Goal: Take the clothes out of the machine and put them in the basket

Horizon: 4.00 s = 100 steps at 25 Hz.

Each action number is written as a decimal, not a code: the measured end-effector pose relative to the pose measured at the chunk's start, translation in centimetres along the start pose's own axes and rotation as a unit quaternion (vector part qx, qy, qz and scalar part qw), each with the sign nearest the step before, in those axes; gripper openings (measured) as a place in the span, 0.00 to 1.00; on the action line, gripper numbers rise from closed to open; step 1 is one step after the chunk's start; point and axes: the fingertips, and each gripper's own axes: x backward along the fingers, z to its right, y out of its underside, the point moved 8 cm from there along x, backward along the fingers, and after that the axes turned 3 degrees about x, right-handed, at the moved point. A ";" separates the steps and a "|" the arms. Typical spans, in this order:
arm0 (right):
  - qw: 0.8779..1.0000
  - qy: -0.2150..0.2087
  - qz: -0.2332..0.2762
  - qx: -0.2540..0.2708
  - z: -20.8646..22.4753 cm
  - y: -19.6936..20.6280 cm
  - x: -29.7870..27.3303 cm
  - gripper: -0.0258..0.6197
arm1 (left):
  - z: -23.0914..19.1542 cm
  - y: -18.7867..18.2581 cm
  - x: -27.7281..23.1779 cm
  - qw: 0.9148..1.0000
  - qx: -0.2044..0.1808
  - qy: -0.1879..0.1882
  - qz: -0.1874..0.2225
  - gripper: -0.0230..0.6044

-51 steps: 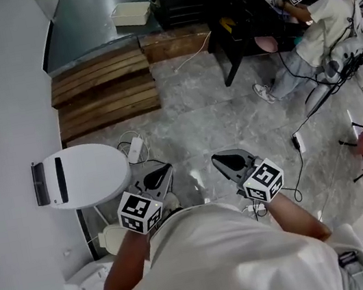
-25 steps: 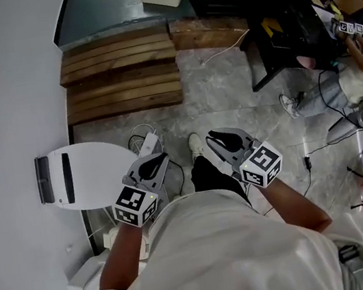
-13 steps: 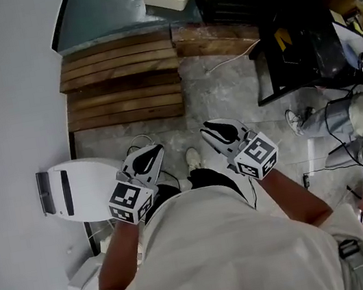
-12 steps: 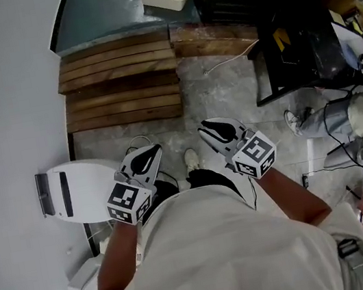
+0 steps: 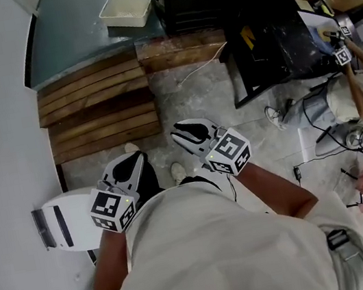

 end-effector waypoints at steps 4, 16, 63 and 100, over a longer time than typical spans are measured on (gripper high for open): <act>1.000 0.022 0.002 -0.002 2.2 -0.3 0.2 0.14 | -0.8 -1.5 -2.4 1.000 -0.008 0.021 0.004 0.03; 0.998 0.064 -0.015 -0.019 8.8 -2.2 -4.1 0.14 | -8.2 -5.5 -8.1 0.998 -0.003 0.063 0.016 0.03; 0.987 0.151 -0.026 -0.056 36.0 -27.9 -42.2 0.16 | -53.0 -34.2 -17.3 0.990 -0.031 0.136 -0.024 0.03; 0.832 0.488 -0.018 -0.265 58.8 -38.0 -58.2 0.32 | -84.2 -52.0 -27.0 0.920 -0.097 0.367 -0.099 0.03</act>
